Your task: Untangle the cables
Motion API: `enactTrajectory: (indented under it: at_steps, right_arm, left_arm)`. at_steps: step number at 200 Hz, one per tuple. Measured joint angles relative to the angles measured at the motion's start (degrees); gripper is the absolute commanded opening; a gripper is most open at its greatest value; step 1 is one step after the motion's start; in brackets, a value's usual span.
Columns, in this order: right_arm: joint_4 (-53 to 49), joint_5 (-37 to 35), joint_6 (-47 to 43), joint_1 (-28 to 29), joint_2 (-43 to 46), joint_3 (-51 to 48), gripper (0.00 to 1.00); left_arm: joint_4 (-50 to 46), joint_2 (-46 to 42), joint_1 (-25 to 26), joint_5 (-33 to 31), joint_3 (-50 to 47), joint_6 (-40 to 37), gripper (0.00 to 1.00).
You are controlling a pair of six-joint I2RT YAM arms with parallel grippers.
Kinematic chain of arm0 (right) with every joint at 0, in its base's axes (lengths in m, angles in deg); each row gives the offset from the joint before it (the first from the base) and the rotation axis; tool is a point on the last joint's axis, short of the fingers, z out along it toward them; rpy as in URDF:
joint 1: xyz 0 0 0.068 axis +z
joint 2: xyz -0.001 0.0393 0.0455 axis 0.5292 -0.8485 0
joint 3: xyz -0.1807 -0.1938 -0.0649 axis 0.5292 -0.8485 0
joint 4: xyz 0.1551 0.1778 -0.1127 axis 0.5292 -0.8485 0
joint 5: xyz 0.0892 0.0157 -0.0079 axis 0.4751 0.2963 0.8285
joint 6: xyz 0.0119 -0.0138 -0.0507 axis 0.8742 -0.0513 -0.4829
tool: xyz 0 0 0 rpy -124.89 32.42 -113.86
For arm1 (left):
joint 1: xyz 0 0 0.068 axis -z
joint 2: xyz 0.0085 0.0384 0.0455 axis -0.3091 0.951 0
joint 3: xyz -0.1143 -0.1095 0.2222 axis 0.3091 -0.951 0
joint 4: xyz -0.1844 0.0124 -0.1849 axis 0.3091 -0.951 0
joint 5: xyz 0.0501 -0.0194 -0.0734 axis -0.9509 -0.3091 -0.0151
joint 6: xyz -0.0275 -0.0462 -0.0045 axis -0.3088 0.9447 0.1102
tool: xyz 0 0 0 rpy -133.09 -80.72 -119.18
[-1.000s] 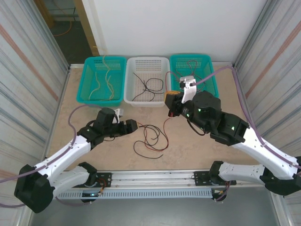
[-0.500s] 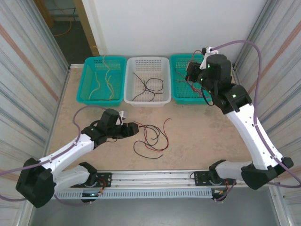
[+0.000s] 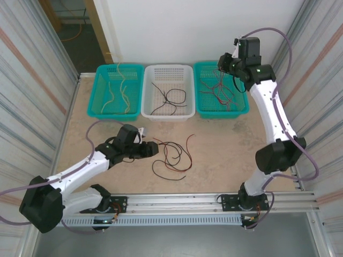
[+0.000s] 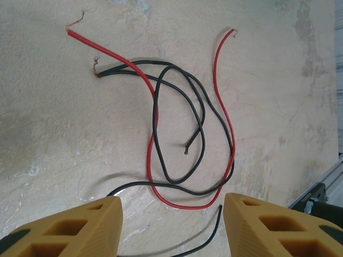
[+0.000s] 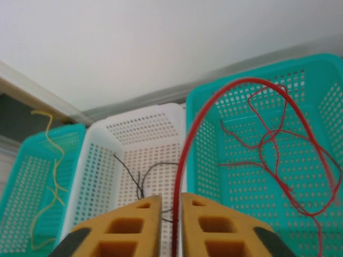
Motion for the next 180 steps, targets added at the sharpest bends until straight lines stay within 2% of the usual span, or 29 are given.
enactTrajectory:
  at_steps: [18, 25, 63, 87, 104, 139, 180]
  right_arm:
    - [-0.9, 1.1, 0.2, -0.5, -2.8, 2.0, 0.54]
    - [-1.3, 1.6, 0.1, -0.6, -3.3, 2.1, 0.56]
    - [-2.0, 2.1, 0.5, -0.2, -2.2, -0.3, 0.56]
    - [-0.4, 1.2, 0.5, 2.7, 4.1, -9.6, 0.56]
    - [0.8, -0.3, 0.5, 7.8, 10.6, -18.1, 0.57]
    - [5.5, -5.0, 1.8, 23.1, 24.7, -35.9, 0.56]
    - [12.9, -9.5, 9.2, 35.1, 32.1, -54.8, 0.54]
  left_arm:
    - [-0.9, 1.2, 0.1, -0.2, 0.1, -0.5, 0.63]
    - [-1.2, 1.8, 0.1, -0.3, 0.1, -0.7, 0.63]
    - [-2.4, 4.4, 0.2, -0.3, 1.3, -1.5, 0.63]
    - [-2.3, 5.9, 0.9, -0.2, 2.9, -2.1, 0.59]
    - [-1.6, 7.9, 1.3, -0.2, 3.7, -2.5, 0.55]
    - [-0.2, 14.1, 1.8, 0.1, 4.3, -3.4, 0.49]
    - [1.7, 19.8, 1.9, 0.8, 6.1, -4.6, 0.41]
